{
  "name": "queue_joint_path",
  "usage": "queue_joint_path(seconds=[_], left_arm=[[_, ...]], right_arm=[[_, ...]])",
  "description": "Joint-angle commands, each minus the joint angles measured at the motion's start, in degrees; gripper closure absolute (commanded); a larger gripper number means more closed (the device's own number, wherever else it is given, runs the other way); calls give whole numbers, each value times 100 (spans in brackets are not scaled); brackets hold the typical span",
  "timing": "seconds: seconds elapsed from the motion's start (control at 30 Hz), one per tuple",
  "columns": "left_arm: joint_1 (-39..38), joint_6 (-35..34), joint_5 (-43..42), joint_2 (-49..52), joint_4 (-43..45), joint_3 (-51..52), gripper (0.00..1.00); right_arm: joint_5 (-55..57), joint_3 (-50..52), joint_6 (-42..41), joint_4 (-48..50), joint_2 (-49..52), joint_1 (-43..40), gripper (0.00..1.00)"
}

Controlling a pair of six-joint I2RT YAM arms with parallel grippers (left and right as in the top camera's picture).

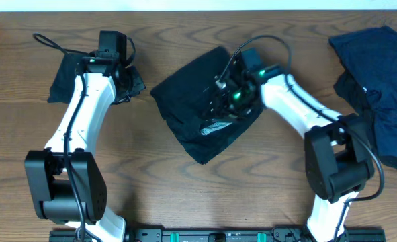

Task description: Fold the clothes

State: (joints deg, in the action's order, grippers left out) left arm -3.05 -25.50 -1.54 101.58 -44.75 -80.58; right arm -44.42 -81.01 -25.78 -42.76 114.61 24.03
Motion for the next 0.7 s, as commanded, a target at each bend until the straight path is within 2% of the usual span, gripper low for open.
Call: queue_joint_path(seconds=[0.0, 0.1, 0.23, 0.4, 0.53, 0.67], left_arm=[[9, -52, 50, -37, -17, 20, 87], [9, -50, 50, -31, -20, 24, 87], [9, -50, 50, -31, -22, 61, 87], [9, -52, 50, -31, -15, 127, 87], [9, -50, 50, -31, -22, 133, 86], [9, -55, 48, -31, -17, 133, 87]], right_arm=[[-352, 238, -922, 533, 81, 234, 51], [-208, 319, -1217, 914, 81, 387, 51], [35, 319, -1257, 949, 81, 507, 52], [-503, 319, -1338, 935, 79, 514, 50], [-903, 319, -1338, 671, 79, 411, 47], [-796, 319, -1270, 345, 79, 374, 46]])
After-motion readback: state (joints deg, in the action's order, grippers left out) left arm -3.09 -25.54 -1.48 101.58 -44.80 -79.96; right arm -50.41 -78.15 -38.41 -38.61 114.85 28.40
